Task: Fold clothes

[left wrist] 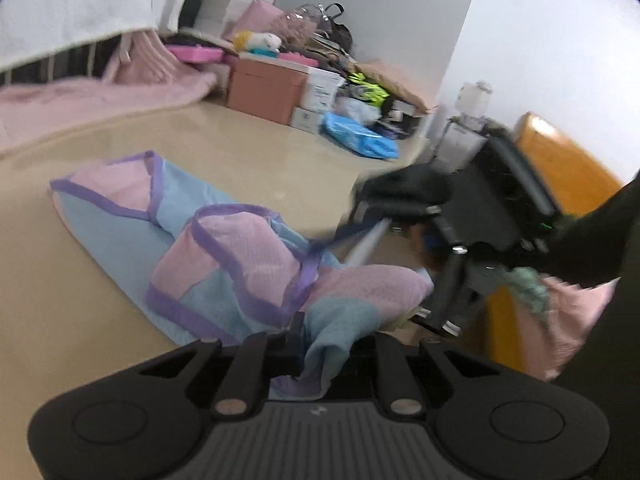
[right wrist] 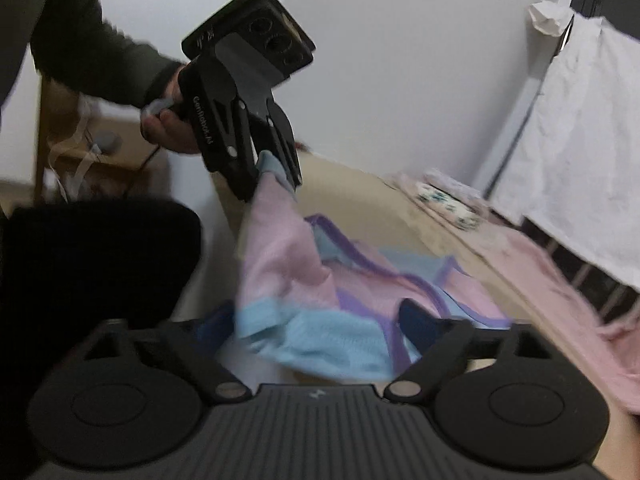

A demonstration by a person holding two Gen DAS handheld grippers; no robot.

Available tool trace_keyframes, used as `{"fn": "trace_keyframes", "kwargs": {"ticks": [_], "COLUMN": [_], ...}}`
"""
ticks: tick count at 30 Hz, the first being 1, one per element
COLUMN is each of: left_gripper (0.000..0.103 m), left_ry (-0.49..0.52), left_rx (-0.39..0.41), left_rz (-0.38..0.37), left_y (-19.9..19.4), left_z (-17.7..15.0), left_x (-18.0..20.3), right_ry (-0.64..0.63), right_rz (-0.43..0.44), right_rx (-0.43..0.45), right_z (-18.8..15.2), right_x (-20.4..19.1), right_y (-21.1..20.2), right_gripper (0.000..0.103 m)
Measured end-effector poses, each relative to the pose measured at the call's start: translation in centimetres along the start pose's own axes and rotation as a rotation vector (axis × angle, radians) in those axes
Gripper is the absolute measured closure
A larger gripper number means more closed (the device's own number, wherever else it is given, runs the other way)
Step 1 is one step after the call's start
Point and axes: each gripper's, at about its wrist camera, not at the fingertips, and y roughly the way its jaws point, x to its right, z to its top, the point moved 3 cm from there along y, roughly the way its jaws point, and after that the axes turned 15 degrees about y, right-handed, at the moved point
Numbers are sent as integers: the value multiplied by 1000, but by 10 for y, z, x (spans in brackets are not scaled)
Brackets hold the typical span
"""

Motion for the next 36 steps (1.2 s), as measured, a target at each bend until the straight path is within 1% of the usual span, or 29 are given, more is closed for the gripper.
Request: {"fn": "trace_keyframes", "kwargs": {"ticks": [2,4,5,6,7,8,10,11,12,13,15,16,17,18,19,20,22,23,24,26,28,29,30,32,33,34,35,36], "left_gripper": [90,90,89,87,83,82,74,73,70,69,69,76,87,98,98,98,99,99,98,98,98,95,91,77,66,63,63,63], "left_ry": [-98,-243,-316,-377,-424,-475,-563,-611,-665,-712,-752,-749,-742,-739,-749,-753,-713,-685,-660,-634,-626,-649,-664,-688,-680,-668,-639,-611], "left_rx": [29,91,126,146,158,166,181,195,218,241,276,278,284,292,306,323,369,376,375,341,263,217,220,227,246,262,272,282], "left_rz": [-56,-95,-100,-97,-74,-26,49,82,101,114,96,107,125,139,145,151,176,196,212,275,358,407,444,516,545,576,617,657], "left_y": [-10,-18,-21,-22,-21,-19,-11,-8,-6,-4,0,1,1,1,-1,-4,-15,-20,-21,-13,3,11,12,12,6,-1,-10,-19], "left_z": [2,5,7,8,8,7,0,-4,-9,-14,-21,-22,-22,-22,-20,-17,-3,4,11,18,15,10,6,0,0,1,4,7], "left_x": [-9,-29,-42,-52,-62,-72,-86,-92,-97,-101,-104,-104,-103,-102,-101,-100,-99,-100,-103,-112,-118,-121,-121,-119,-116,-111,-102,-94], "right_ry": [130,385,506,608,709,806,977,1049,1083,1109,1120,1136,1154,1167,1167,1165,1132,1103,1078,1056,1003,969,943,895,885,875,869,863], "right_rz": [155,311,377,403,409,408,358,331,300,270,223,210,204,199,197,189,166,158,132,68,-49,-106,-145,-220,-246,-276,-319,-353], "right_rx": [-36,-43,-41,-25,-15,-8,-15,-15,-6,5,33,27,15,7,13,21,67,103,129,142,96,69,51,22,30,39,49,67], "right_z": [7,14,16,15,14,12,5,2,0,-2,-4,-6,-8,-9,-10,-9,2,9,18,26,25,24,22,20,20,20,20,21], "right_x": [13,42,57,72,87,101,125,135,140,143,140,140,138,137,135,133,127,129,131,139,141,140,136,129,127,125,124,122], "right_y": [3,4,5,5,7,9,17,20,21,22,21,24,28,31,32,34,32,31,27,28,45,54,61,73,74,72,65,57], "right_gripper": [80,82,82,82,82,82,81,79,79,79,79,79,79,84,91,95,96,96,96,96,96,95,93,90,79,67,54,53]}}
